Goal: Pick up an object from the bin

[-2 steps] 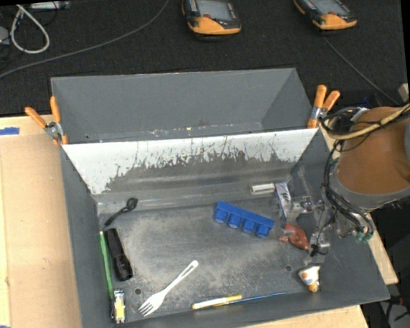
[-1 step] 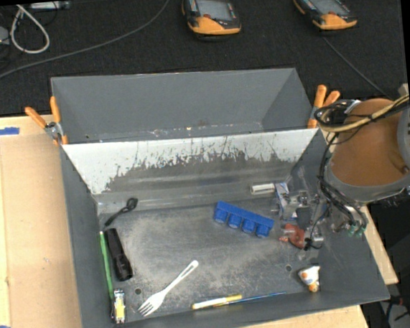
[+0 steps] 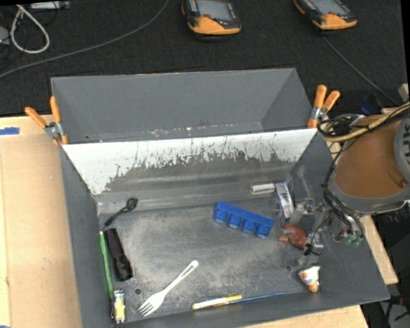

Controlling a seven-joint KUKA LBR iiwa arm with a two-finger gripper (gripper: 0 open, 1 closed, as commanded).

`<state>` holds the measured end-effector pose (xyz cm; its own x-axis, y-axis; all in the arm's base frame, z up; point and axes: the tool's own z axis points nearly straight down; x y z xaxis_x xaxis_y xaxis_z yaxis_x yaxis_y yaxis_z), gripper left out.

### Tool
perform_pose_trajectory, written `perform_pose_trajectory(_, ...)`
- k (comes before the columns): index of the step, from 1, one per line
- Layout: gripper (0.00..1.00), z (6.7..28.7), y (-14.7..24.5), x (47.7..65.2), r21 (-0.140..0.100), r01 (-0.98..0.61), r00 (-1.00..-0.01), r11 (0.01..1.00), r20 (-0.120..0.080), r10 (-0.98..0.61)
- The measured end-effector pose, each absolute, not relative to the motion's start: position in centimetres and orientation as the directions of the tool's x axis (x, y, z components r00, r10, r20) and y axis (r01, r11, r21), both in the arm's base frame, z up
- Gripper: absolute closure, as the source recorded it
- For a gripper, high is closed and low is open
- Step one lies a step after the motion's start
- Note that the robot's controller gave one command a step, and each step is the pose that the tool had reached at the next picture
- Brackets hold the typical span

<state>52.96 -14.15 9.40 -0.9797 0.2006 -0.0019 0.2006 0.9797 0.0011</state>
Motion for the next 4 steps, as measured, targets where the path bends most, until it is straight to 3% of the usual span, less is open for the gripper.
perform_pose_trajectory(1, 0.0, 7.4, -15.6, 51.3, 0.012, 0.266, -0.964, 0.964, -0.026, 0.266)
perform_pose_trajectory(2, 0.0, 14.1, -14.8, 51.9, 0.004, 0.288, -0.958, 0.958, -0.005, 0.288)
perform_pose_trajectory(3, 0.0, 13.4, -15.3, 50.0, 0.008, 0.381, -0.924, 0.925, -0.018, 0.381)
perform_pose_trajectory(4, 0.0, 10.9, -15.2, 54.4, 0.009, 0.447, -0.894, 0.894, -0.015, 0.447)
